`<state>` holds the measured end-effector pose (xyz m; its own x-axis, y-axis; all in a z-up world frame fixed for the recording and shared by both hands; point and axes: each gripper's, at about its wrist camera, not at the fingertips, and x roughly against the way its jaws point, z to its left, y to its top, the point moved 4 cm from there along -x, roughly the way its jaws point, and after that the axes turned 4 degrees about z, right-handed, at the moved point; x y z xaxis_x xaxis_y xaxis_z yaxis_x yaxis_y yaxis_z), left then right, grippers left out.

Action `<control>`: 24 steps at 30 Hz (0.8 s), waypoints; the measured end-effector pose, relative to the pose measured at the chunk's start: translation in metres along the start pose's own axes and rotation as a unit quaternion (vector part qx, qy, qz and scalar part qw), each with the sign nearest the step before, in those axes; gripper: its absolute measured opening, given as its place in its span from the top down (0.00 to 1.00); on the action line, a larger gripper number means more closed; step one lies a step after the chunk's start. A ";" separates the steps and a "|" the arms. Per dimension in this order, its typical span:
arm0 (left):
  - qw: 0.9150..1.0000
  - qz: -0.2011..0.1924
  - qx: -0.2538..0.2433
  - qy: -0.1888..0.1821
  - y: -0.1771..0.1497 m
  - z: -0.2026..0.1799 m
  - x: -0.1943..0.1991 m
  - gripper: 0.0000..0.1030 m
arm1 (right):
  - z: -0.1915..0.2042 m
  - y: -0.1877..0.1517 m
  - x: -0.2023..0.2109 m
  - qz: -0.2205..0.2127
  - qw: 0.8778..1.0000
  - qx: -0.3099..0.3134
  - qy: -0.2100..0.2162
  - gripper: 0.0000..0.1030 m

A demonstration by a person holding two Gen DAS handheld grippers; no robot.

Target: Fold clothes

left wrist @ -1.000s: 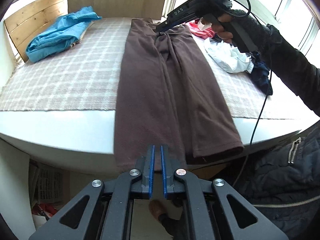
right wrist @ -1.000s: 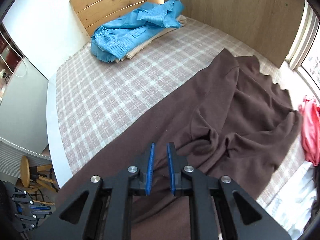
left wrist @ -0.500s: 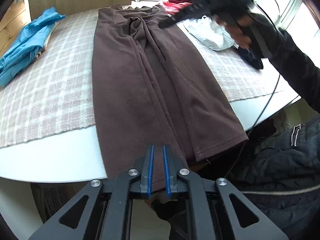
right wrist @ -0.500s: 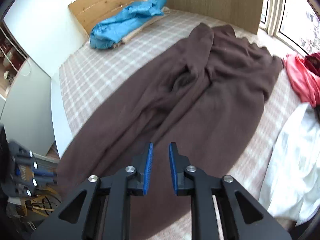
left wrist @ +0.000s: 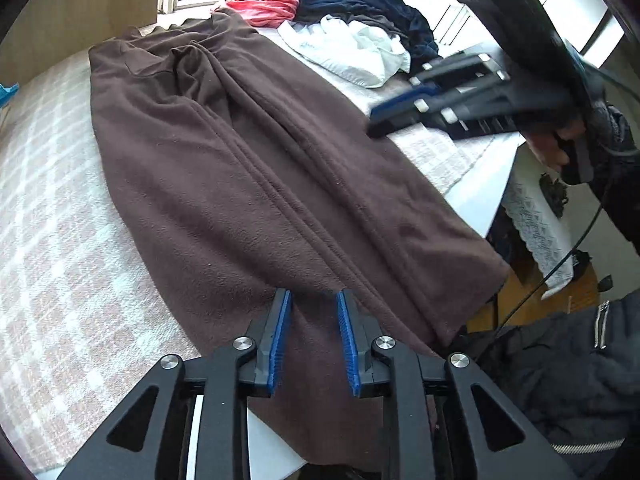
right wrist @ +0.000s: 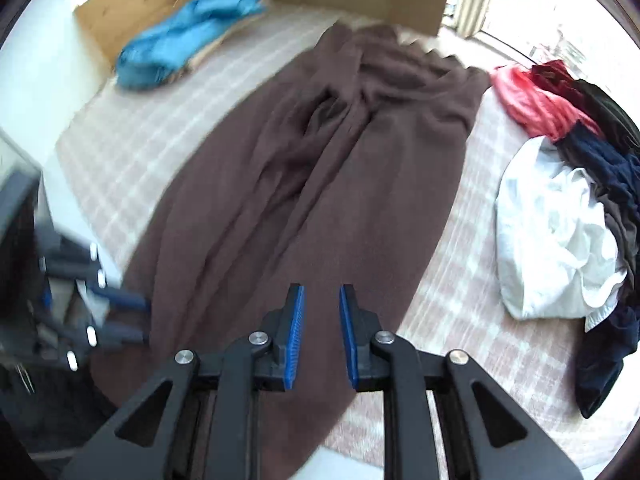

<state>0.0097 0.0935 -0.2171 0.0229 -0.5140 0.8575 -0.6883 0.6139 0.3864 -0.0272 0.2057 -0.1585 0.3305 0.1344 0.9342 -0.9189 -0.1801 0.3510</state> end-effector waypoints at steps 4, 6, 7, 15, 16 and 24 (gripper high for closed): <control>1.000 0.005 -0.011 -0.025 -0.007 0.001 0.005 0.79 | 0.004 0.071 -0.024 -0.033 0.996 -0.064 0.051 0.71; 1.000 0.009 -0.013 -0.025 -0.011 0.000 0.001 0.79 | 0.019 0.102 -0.048 -0.026 0.995 -0.059 0.070 0.71; 0.999 0.011 -0.015 -0.028 -0.012 -0.001 -0.001 0.79 | 0.025 0.111 -0.060 -0.015 0.996 -0.053 0.074 0.71; 0.999 -0.001 -0.009 -0.051 -0.017 -0.001 0.001 0.79 | 0.019 0.134 -0.091 0.028 0.998 -0.061 -0.001 0.79; 0.999 -0.001 -0.007 -0.053 -0.017 -0.001 0.001 0.79 | 0.031 0.132 -0.081 0.015 0.999 -0.050 0.010 0.77; 0.998 -0.002 -0.023 -0.051 -0.024 -0.006 0.001 0.79 | 0.081 0.097 -0.087 0.049 0.998 0.023 -0.039 0.69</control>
<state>0.0302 0.0821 -0.2233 -0.0499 -0.5734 0.8177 -0.6540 0.6376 0.4072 -0.1273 0.0975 -0.2011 0.2576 0.0377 0.9655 -0.9373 -0.2333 0.2591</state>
